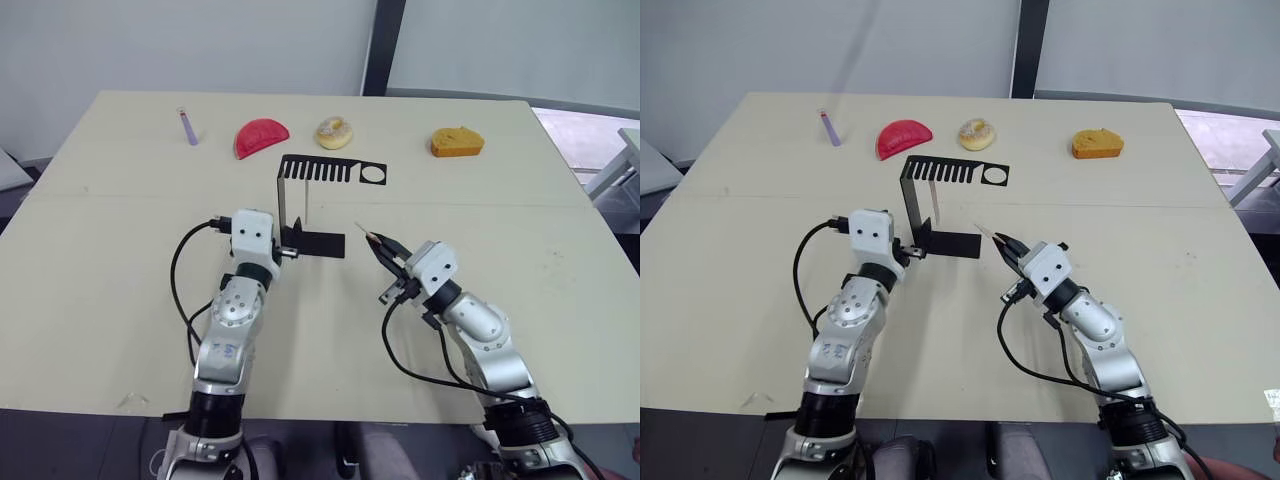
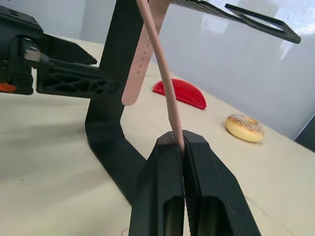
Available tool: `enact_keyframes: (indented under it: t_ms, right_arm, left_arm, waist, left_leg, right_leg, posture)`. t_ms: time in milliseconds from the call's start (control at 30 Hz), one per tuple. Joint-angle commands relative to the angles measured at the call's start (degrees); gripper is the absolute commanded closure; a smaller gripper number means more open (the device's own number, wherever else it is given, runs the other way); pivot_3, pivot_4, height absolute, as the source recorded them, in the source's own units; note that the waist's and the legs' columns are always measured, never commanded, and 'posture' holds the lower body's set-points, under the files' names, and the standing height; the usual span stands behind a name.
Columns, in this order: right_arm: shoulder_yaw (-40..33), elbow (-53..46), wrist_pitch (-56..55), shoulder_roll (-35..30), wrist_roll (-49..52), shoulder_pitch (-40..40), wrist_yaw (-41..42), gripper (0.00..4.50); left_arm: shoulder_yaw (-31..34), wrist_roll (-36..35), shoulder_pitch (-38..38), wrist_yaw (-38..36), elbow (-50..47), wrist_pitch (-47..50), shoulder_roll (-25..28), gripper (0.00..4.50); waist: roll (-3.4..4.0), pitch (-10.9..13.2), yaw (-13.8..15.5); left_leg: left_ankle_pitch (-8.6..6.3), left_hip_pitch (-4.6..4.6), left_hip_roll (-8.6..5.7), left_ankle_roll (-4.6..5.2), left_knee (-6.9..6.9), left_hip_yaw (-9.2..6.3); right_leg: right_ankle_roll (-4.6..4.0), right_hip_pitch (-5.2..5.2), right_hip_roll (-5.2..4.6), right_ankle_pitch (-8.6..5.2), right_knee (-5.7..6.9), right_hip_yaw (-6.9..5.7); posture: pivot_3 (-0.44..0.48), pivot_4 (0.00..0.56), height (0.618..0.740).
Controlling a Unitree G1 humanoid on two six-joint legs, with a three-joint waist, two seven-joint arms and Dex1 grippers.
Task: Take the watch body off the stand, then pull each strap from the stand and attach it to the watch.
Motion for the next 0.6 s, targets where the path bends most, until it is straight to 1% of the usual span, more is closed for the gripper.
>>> enact_keyframes:
  t_ms: [33,100,200,267,300,400,467,533,600]
  right_arm:
    - [-1.62,-3.14,0.56,-2.52,3.88,1.06,5.03,4.50]
    - [-1.86,-3.66,2.18,-3.70,6.51,1.72,7.68,4.50]
    - [-3.50,-6.03,6.39,-4.45,13.21,2.74,10.70,4.50]
    - [-4.51,-10.27,14.28,-6.45,21.42,3.80,13.95,4.50]
    - [-4.79,-12.34,18.79,-7.50,25.35,4.30,15.15,4.50]
    - [-4.49,-16.04,27.35,-10.01,32.10,4.77,18.07,4.50]
    - [-4.02,-17.99,31.23,-11.08,34.91,4.71,19.86,4.50]
    - [-3.45,-19.54,34.57,-10.95,37.84,4.30,20.94,4.50]
    - [-2.60,-20.49,36.84,-10.09,40.16,3.59,22.08,4.50]
  left_arm:
    - [-0.14,-2.70,3.18,-6.22,-7.24,0.09,3.63,0.03]
    - [1.32,-4.83,6.02,-10.25,-9.62,-0.22,7.10,0.03]
    - [5.04,-11.28,9.54,-19.08,-11.54,-2.70,12.33,0.03]
    - [9.12,-16.22,11.94,-28.50,-10.92,-4.74,18.93,0.03]
    - [10.97,-19.00,12.56,-31.94,-10.31,-4.37,21.52,0.03]
    - [15.80,-30.64,12.97,-40.87,-9.05,1.96,27.73,0.03]
    - [17.05,-36.74,12.85,-46.17,-8.93,6.92,31.92,0.03]
    - [18.74,-45.91,11.34,-48.90,-9.27,12.94,33.96,0.03]
    - [19.38,-54.52,8.62,-48.91,-9.71,18.47,34.45,0.03]
  waist:
    - [0.00,0.00,0.01]
    - [0.00,0.00,-0.09]
    - [0.00,0.00,-0.08]
    - [0.01,0.00,-0.20]
    - [0.03,0.02,-0.25]
    - [0.03,0.01,-0.06]
    - [0.03,0.02,-0.05]
    - [0.02,0.02,-0.01]
    - [0.02,0.02,0.11]
  left_leg:
    - [0.00,0.00,0.00,0.01,0.00,0.00]
    - [0.00,0.01,0.01,0.01,-0.02,0.00]
    - [0.00,0.02,0.02,0.01,-0.02,0.00]
    - [-0.01,0.02,0.02,0.02,0.01,-0.01]
    - [-0.01,0.03,0.04,0.01,0.00,-0.01]
    - [-0.02,0.01,0.09,0.01,0.02,-0.09]
    - [-0.06,0.02,0.06,0.07,0.03,-0.10]
    - [-0.08,0.00,0.05,0.09,0.03,-0.12]
    - [-0.08,-0.05,0.05,0.10,0.03,-0.17]
  right_leg:
    - [0.00,0.00,0.00,0.00,0.00,0.00]
    - [0.00,0.01,0.01,0.00,0.01,0.01]
    - [-0.01,0.01,0.01,0.00,0.01,0.01]
    - [-0.02,0.02,0.00,-0.01,0.03,0.01]
    - [-0.03,0.02,0.01,-0.02,0.04,0.01]
    - [-0.10,0.02,-0.01,-0.05,0.03,-0.08]
    - [-0.09,0.06,-0.03,-0.05,0.00,-0.09]
    - [-0.09,0.06,-0.03,-0.05,-0.05,-0.11]
    - [-0.09,0.06,-0.05,-0.05,-0.07,-0.15]
  posture:
    - [0.000,0.150,0.740]
    - [0.000,0.150,0.740]
    - [0.000,0.150,0.740]
    - [0.000,0.150,0.740]
    - [0.000,0.150,0.740]
    - [0.000,0.150,0.740]
    - [0.000,0.150,0.740]
    - [0.000,0.150,0.740]
    - [0.000,0.150,0.740]
